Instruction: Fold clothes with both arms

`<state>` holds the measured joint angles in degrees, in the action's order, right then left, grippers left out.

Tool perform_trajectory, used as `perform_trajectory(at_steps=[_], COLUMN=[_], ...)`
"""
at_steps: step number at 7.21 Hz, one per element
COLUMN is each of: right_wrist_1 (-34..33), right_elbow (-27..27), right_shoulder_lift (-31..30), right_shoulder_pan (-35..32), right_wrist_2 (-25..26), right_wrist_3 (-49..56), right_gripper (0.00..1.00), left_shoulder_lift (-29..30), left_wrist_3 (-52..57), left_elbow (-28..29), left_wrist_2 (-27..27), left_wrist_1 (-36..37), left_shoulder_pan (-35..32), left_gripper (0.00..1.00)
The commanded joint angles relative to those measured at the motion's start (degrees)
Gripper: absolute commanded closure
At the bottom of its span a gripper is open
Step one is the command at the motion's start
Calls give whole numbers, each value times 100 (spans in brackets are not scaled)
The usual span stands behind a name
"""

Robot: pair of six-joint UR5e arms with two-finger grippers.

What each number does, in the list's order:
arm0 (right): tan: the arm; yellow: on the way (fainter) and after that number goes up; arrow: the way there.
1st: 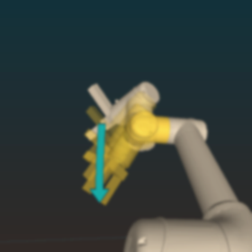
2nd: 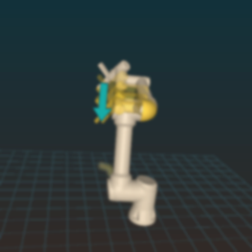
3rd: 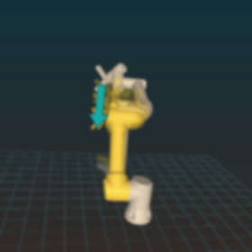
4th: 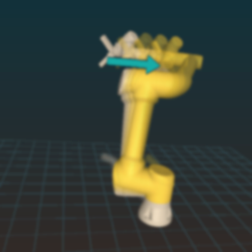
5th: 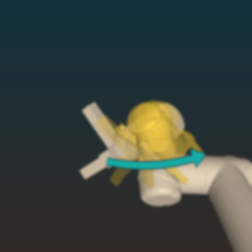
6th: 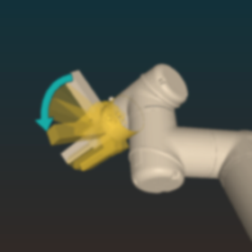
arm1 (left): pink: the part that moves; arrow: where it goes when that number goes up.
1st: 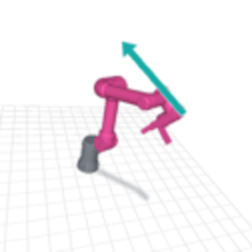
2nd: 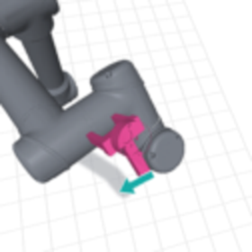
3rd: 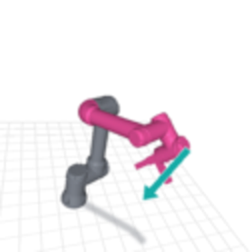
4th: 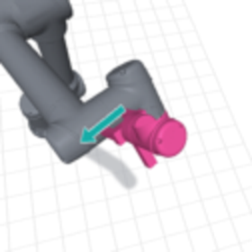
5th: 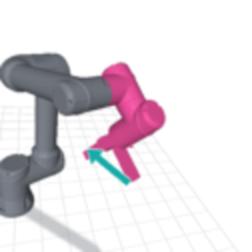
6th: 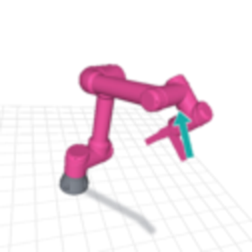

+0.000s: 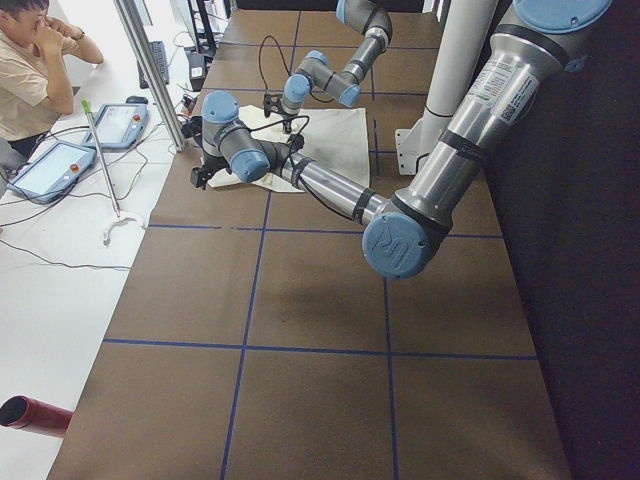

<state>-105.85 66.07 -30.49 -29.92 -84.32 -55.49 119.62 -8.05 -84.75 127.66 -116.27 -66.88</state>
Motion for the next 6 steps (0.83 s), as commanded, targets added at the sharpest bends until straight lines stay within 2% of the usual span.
perform_trajectory(at_steps=[1, 6], right_wrist_1=[-76, -102], right_elbow=[81, 301], right_shoulder_lift=[-124, -440], right_shoulder_pan=[92, 170], right_wrist_2=[47, 338], right_wrist_3=[580, 1233], right_gripper=[35, 39], left_shoulder_lift=[0, 0], left_wrist_3=[-187, -188], left_elbow=[46, 47], left_wrist_2=[-4, -4], left_wrist_1=[-141, -141], left_shoulder_pan=[26, 26], left_gripper=[0, 0])
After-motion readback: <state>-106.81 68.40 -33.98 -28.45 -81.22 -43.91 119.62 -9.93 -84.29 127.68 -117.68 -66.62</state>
